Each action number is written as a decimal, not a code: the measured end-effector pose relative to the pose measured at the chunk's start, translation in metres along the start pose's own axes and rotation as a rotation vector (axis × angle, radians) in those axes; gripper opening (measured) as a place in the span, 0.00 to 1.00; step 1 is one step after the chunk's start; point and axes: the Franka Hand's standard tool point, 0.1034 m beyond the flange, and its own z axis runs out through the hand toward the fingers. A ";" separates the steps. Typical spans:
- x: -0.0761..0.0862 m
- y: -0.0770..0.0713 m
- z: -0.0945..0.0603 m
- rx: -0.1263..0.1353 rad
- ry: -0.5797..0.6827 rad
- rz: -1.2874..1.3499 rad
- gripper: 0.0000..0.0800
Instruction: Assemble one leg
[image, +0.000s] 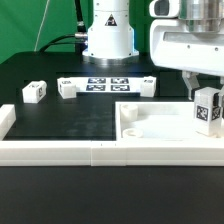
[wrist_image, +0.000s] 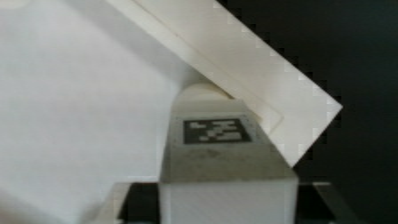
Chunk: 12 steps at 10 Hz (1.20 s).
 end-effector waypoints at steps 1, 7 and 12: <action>-0.002 0.000 0.000 0.000 -0.004 0.114 0.37; -0.003 -0.001 0.001 0.008 -0.024 0.154 0.72; -0.007 -0.003 0.000 -0.009 -0.026 -0.373 0.81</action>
Offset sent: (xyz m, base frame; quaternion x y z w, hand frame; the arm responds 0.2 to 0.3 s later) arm 0.0086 0.0023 -0.0003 0.0058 -0.0375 0.1483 0.9882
